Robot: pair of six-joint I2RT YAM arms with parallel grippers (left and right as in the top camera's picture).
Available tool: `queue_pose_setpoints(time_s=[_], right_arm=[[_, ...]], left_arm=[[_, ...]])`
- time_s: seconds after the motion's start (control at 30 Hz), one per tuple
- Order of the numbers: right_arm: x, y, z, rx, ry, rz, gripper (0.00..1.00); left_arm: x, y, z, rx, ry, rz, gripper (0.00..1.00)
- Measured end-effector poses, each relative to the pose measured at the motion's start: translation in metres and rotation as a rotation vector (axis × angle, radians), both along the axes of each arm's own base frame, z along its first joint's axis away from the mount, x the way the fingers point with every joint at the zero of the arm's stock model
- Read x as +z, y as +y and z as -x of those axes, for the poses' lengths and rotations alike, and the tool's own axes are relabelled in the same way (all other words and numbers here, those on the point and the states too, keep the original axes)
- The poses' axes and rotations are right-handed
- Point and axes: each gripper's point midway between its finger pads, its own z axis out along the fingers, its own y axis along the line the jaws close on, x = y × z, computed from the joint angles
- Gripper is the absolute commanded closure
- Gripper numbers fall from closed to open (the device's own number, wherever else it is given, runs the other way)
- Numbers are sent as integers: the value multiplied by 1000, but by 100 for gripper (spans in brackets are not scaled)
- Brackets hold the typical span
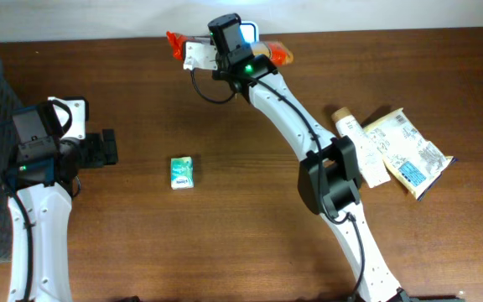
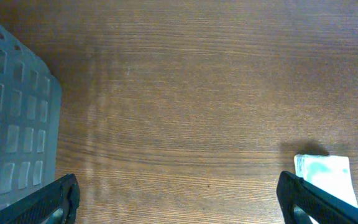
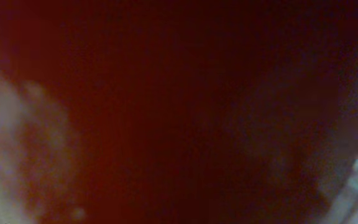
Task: Scan the item barcode
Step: 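Lower the package onto the table's right side and release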
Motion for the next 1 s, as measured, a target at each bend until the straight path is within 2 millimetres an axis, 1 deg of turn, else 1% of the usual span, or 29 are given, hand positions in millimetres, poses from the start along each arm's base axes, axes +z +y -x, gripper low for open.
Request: queue_pose_setpoints(time_s=[0.03, 0.1, 0.13, 0.17, 0.2, 0.23, 0.27, 0.3, 0.33, 0.37, 0.4, 0.43, 0.47, 0.5, 0.53, 0.57, 0.63, 0.67, 0.7, 0.73, 0.77, 0.83, 0.87, 0.93, 0.97, 1.0], right_arm=[[11, -6, 10, -24, 42, -22, 96], [53, -35, 46, -134, 171, -92, 96], [71, -55, 70, -208, 250, -120, 96], [95, -83, 96, -332, 330, -185, 96], [108, -102, 110, -419, 369, -234, 96], [113, -124, 128, -539, 441, -279, 96], [107, -150, 152, -694, 544, -301, 96], [98, -167, 165, -803, 611, -305, 96], [83, -184, 176, -914, 689, -297, 96], [70, -192, 183, -974, 740, -285, 96], [46, -201, 190, -1057, 822, -265, 96], [26, -205, 194, -1103, 872, -243, 96], [14, -207, 196, -1120, 895, -231, 96], [-8, -210, 200, -1153, 935, -209, 96], [-24, -212, 206, -1171, 968, -184, 96], [-56, -215, 214, -1195, 1013, -145, 96], [-81, -219, 215, -1206, 1022, -145, 95], [-94, -224, 215, -1216, 1021, -147, 80], [-103, -233, 218, -1239, 1025, -139, 54], [-106, -242, 218, -1259, 1024, -136, 40], [-107, -252, 215, -1280, 1011, -144, 33], [-105, -261, 214, -1302, 1006, -150, 26], [-105, -265, 214, -1310, 1007, -150, 25], [-98, -266, 215, -1314, 1014, -144, 25], [-92, -264, 215, -1310, 1021, -150, 25], [-82, -258, 212, -1297, 1038, -182, 25]], left_arm=[[0, 0, 0, 0, -1, 0, 1], [0, 0, 0, 0, 1, 0, 1], [0, 0, 0, -1, 0, 0, 1], [0, 0, 0, 0, 1, 0, 1], [0, 0, 0, 0, 0, 0, 1], [0, 0, 0, 0, -1, 0, 1], [0, 0, 0, 0, -1, 0, 1], [0, 0, 0, 0, 0, 0, 1], [0, 0, 0, 0, 0, 0, 1], [0, 0, 0, 0, 0, 0, 1], [0, 0, 0, 0, 0, 0, 1], [0, 0, 0, 0, 0, 0, 1], [0, 0, 0, 0, 0, 0, 1], [0, 0, 0, 0, 0, 0, 1], [0, 0, 0, 0, 0, 0, 1], [0, 0, 0, 0, 0, 0, 1], [0, 0, 0, 0, 1, 0, 1], [1, 0, -1, 0, -3, 0, 1], [0, 0, 0, 0, -1, 0, 1], [0, 0, 0, 0, -1, 0, 1], [0, 0, 0, 0, -1, 0, 1], [1, 0, 0, 0, -1, 0, 1], [0, 0, 0, 0, -1, 0, 1], [0, 0, 0, 0, -1, 0, 1], [0, 0, 0, 0, -1, 0, 1], [1, 0, 0, 0, -2, 0, 1]])
